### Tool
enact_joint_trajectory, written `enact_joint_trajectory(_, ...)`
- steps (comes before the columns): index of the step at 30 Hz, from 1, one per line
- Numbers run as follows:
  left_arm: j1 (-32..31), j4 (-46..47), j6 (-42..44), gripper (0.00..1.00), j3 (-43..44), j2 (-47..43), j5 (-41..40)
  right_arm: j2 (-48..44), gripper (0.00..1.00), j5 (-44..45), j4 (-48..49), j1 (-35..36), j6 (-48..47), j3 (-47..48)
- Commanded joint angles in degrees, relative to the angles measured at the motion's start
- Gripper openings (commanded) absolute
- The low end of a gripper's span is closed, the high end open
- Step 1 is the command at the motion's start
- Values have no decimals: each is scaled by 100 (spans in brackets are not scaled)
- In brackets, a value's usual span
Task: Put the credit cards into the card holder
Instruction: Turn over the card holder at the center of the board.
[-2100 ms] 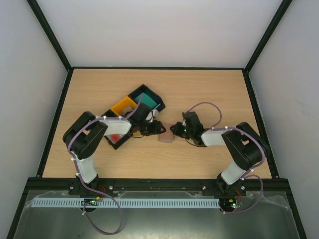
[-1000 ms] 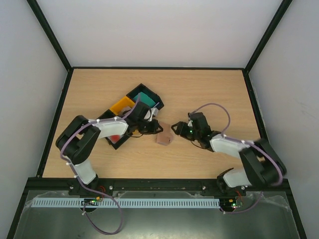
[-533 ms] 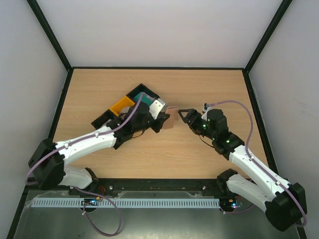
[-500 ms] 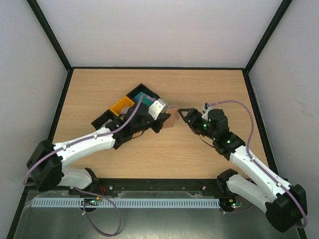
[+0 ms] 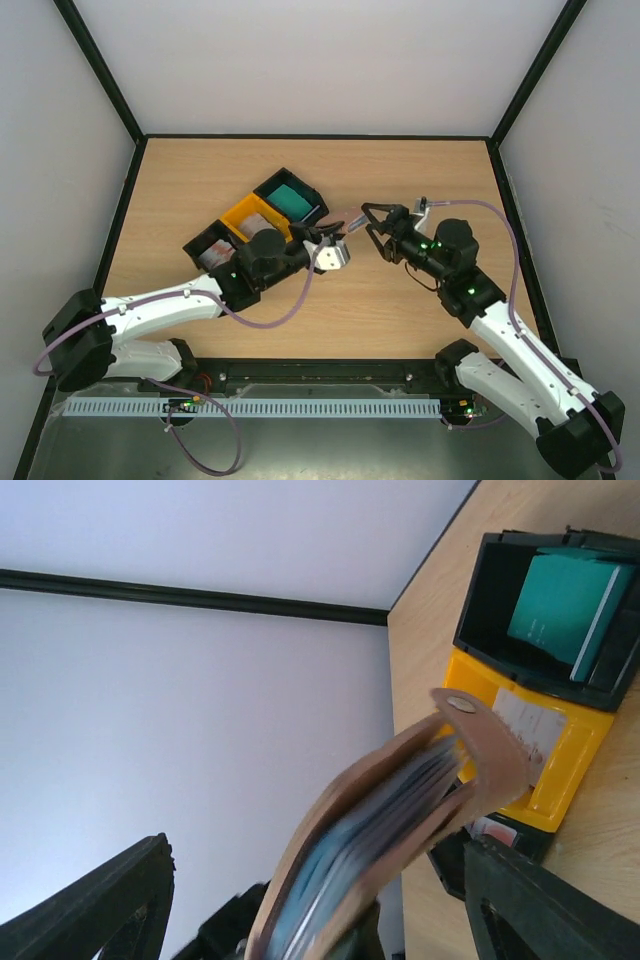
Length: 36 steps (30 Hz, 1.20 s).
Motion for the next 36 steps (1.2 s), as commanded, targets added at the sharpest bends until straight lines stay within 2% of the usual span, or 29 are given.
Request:
enact_joint_trajectory(1,-259,1124,2039,2,-122,65,-318,373,76,-281,-442,0,-128,396)
enact_joint_trajectory(4,-317,1342,2508,2,-175,94,-423,516,67,-303,-724,-2,-261,531)
enact_joint_trajectory(7,-372,1585,2788,2,-245,148,-557,506,50,-328,-729,1,-200,477)
enact_joint_trajectory(9,-391,1675,2659,5,-229,199,-674,463,35,-324,-638,-6,-118,412)
enact_joint_trajectory(10,-419,1667,2514,11,-191,233,-779,431,25,-309,-549,-7,-58,364)
enact_joint_trajectory(11,-459,1712,2324,22,-165,273,-943,386,16,-289,-420,-12,7,311)
enact_joint_trajectory(12,-499,1899,1918,38,-143,319,-1167,342,11,-249,-259,-3,37,265)
enact_joint_trajectory(13,-547,1981,1680,49,-108,351,-1442,302,8,-214,-130,-7,36,249)
enact_joint_trajectory(15,-620,1999,791,68,-73,328,-1842,236,5,-6,70,-6,-67,246)
enact_joint_trajectory(18,-649,1250,-1046,85,75,62,-2064,131,5,428,170,-12,-464,336)
enact_joint_trajectory(19,-621,712,-2021,88,317,-23,-2240,88,5,581,176,-9,-648,370)
enact_joint_trajectory(21,-400,-1195,-4176,89,1166,-38,-2287,-9,5,849,220,-8,-972,400)
enact_joint_trajectory(23,-254,-2219,-5449,89,1704,-1,-1863,-89,5,1020,344,-6,-1260,408)
enact_joint_trajectory(25,-259,-2212,-6293,93,1617,-302,-1656,-145,4,1037,648,-2,-1462,371)
enact_joint_trajectory(28,-98,-1517,-7356,99,977,-911,-1085,-178,3,936,1184,-5,-1656,301)
enact_joint_trajectory(33,439,-329,-9569,100,556,-1226,287,-105,3,335,2172,-3,-1537,31)
enact_joint_trajectory(36,463,-271,-10037,100,763,-1071,629,-36,3,-37,3063,-2,-1072,-298)
